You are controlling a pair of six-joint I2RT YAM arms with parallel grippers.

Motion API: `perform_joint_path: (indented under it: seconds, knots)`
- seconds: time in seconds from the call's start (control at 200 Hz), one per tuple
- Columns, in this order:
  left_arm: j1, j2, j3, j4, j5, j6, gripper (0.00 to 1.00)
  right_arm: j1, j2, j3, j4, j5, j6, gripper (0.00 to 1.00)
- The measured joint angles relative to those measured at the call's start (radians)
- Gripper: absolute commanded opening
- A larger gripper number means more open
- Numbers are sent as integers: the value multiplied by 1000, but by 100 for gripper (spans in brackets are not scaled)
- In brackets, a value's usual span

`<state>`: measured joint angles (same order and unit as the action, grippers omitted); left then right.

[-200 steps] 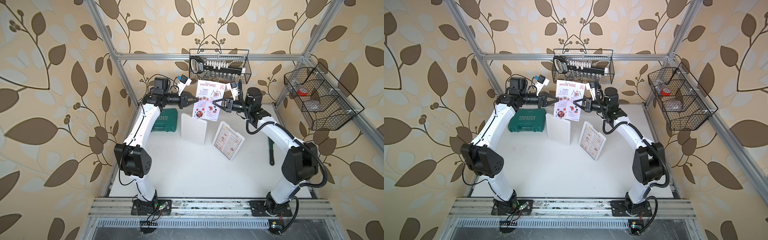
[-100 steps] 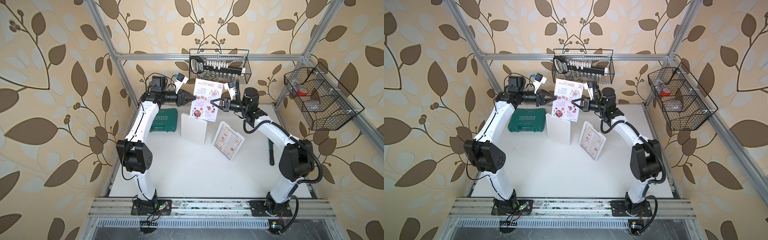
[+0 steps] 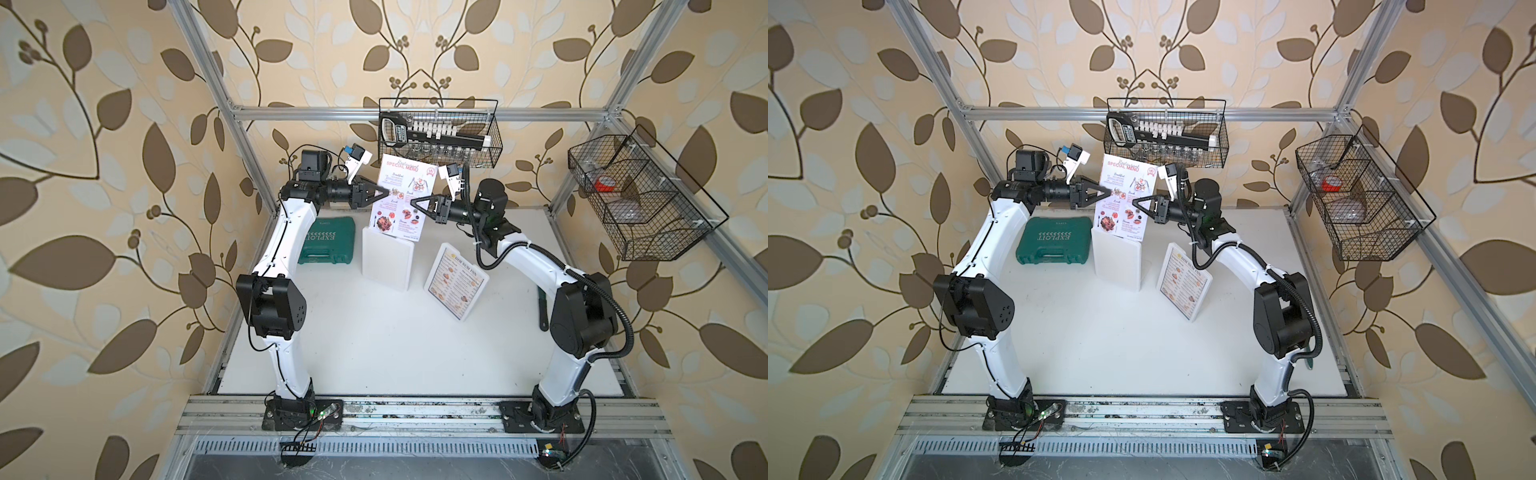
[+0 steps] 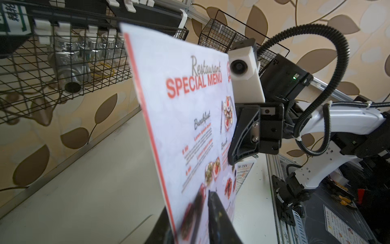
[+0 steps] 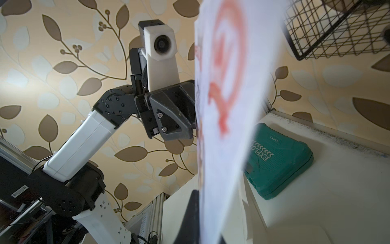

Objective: Insert the menus into the narrow rack
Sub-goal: Insert the menu into the narrow rack.

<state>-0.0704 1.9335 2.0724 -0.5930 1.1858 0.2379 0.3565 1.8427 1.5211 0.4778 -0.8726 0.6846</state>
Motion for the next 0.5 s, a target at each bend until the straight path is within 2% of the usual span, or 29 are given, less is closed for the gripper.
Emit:
perform_joint_path:
  seconds: [0.5]
  knots:
    - [26, 60, 62, -32, 19, 4, 24, 58, 56, 0, 58, 127, -45, 0]
